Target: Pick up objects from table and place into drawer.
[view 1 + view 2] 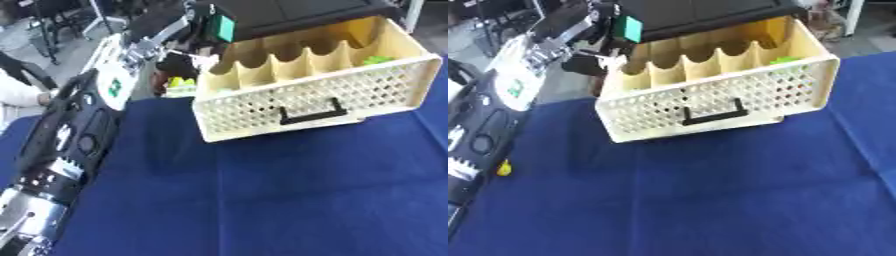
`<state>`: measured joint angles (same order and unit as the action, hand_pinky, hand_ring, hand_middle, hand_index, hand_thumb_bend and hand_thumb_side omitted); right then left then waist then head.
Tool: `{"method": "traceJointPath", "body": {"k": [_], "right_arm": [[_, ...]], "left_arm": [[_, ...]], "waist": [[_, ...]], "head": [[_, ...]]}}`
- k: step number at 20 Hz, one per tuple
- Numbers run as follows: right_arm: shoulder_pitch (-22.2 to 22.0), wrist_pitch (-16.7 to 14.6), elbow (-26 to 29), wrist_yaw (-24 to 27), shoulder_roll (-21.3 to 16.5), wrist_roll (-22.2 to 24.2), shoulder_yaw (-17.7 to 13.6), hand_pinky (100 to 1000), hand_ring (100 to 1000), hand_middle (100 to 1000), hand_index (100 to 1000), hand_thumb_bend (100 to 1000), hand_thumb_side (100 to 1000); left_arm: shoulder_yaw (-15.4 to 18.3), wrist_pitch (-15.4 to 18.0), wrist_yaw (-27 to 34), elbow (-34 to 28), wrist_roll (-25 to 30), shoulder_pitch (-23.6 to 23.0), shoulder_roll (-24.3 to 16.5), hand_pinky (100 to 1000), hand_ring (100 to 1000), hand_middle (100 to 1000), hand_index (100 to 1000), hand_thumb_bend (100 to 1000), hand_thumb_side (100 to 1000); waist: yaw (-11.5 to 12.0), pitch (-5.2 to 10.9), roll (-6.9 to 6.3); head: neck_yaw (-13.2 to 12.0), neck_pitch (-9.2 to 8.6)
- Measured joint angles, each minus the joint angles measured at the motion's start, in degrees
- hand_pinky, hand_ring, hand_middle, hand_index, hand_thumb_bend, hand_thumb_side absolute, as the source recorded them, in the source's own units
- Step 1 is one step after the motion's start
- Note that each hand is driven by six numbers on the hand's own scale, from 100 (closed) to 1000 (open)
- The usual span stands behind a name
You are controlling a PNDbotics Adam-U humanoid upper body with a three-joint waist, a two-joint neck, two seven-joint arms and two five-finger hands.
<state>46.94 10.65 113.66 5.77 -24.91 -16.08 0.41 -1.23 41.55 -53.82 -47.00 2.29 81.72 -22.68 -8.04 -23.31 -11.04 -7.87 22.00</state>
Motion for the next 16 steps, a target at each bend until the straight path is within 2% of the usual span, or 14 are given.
{"method": "traceJointPath", "body": {"k": [2,3,4,6,11,12,13,16], "right_arm": [[-0.04,0.07,0.00,0.04,0.00,-0.04,-0.01,865,293,257,641,100,696],[-0.06,0.15,0.00,0.07,0.00,-0.12,-0.02,865,293,257,641,100,696],[-0.08,0.24,0.00,0.08,0.00,-0.21,-0.03,866,293,257,640,100,696],[-0.12,0.34,0.00,0.15,0.01,-0.31,-0.03,866,292,256,640,100,696],[-0.66,0.67,0.00,0.19,0.34,-0.56,-0.05,869,292,257,640,100,696],[-0.79,0.77,0.00,0.19,0.37,-0.66,-0.08,870,292,257,640,100,697],[-1.00,0.86,0.00,0.19,0.41,-0.75,-0.16,870,292,257,640,100,697],[-1.32,1.11,0.00,0.19,0.41,-0.97,-0.37,871,292,257,640,100,696]], "left_arm": [[-0.08,0.75,-1.41,0.11,-0.75,0.18,0.02,157,203,409,692,100,244],[-0.20,1.11,-1.81,0.13,-0.67,0.32,0.03,157,203,409,692,100,244],[-0.37,1.42,-1.97,0.17,-0.40,0.45,0.03,196,247,470,756,100,246],[-0.43,1.86,-2.00,0.22,0.41,0.56,0.04,258,332,518,780,100,250],[-0.79,2.63,-0.86,0.23,3.23,0.70,0.08,235,309,424,740,100,247],[-0.98,2.88,-0.16,0.23,3.80,0.70,0.12,217,294,400,717,100,273],[-1.22,3.18,0.65,0.15,4.45,0.67,0.19,213,291,396,712,100,246],[-2.30,3.92,3.47,-0.42,7.25,0.47,0.83,203,281,383,694,100,248]], "waist": [[0.24,0.00,-0.01],[0.32,0.00,-0.01],[0.34,0.00,-0.01],[0.53,0.00,-0.01],[0.85,0.30,-0.01],[1.03,0.33,0.00],[1.16,0.35,0.01],[1.66,0.62,0.05]], "head": [[0.01,0.02],[0.02,0.05],[0.05,0.07],[0.22,0.11],[0.46,0.57],[0.50,0.66],[0.55,0.84],[0.78,1.43]]}}
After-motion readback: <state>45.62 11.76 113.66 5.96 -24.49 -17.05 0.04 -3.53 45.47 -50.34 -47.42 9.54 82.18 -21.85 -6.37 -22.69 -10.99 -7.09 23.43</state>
